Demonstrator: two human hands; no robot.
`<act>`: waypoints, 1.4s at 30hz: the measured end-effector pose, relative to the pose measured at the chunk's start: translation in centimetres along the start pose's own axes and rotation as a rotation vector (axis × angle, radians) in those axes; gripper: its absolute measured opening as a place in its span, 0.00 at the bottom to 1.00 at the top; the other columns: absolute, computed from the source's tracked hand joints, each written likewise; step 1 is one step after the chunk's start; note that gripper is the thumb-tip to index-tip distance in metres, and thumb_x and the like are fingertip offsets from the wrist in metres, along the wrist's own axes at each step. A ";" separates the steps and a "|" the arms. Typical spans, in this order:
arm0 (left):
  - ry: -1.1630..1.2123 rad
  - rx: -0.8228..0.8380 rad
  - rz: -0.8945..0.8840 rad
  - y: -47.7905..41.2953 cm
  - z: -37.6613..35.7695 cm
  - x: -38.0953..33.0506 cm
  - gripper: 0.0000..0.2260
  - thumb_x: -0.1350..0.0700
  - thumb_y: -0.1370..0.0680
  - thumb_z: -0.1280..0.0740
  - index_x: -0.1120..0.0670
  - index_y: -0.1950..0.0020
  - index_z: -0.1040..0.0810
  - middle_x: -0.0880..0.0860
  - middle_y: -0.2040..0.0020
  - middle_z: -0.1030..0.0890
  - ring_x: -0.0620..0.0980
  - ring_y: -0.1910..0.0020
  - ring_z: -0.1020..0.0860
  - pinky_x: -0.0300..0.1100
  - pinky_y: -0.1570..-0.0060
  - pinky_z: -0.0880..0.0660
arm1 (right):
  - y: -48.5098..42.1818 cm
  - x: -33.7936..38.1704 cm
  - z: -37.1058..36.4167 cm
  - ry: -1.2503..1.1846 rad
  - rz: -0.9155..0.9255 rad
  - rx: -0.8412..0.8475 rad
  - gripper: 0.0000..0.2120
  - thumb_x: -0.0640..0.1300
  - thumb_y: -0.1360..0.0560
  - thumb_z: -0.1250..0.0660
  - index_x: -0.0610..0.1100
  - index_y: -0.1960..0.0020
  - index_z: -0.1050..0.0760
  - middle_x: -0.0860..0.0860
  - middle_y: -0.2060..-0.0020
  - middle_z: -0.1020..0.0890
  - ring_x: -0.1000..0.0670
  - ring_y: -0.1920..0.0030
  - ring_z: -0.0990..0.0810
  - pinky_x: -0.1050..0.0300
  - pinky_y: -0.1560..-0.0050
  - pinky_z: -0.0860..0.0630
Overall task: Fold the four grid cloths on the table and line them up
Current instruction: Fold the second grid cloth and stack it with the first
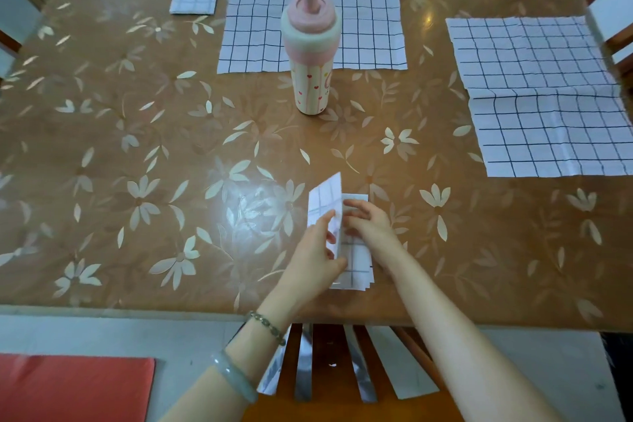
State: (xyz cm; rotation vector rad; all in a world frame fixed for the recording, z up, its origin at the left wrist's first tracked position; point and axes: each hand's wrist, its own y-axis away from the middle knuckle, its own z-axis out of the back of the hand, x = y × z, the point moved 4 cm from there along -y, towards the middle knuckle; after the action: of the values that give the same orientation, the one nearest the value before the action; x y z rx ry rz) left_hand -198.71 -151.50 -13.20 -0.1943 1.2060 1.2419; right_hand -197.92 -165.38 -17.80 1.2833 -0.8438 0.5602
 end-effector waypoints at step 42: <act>-0.944 -0.182 -0.343 -6.3 -1.1 6.5 0.35 0.37 0.20 0.53 0.61 0.23 0.44 0.58 0.22 0.43 0.52 0.23 0.48 0.53 0.25 0.54 | -1.3 -3.6 0.2 1.469 0.528 -0.191 0.29 0.54 0.20 0.57 0.38 0.25 0.52 0.41 0.25 0.42 0.44 0.24 0.45 0.42 0.26 0.55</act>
State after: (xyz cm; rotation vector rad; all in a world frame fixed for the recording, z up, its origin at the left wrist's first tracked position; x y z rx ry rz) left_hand -195.34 -150.79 -21.65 0.0599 0.2283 0.9463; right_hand -199.11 -165.51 -21.46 0.2014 0.0638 1.5137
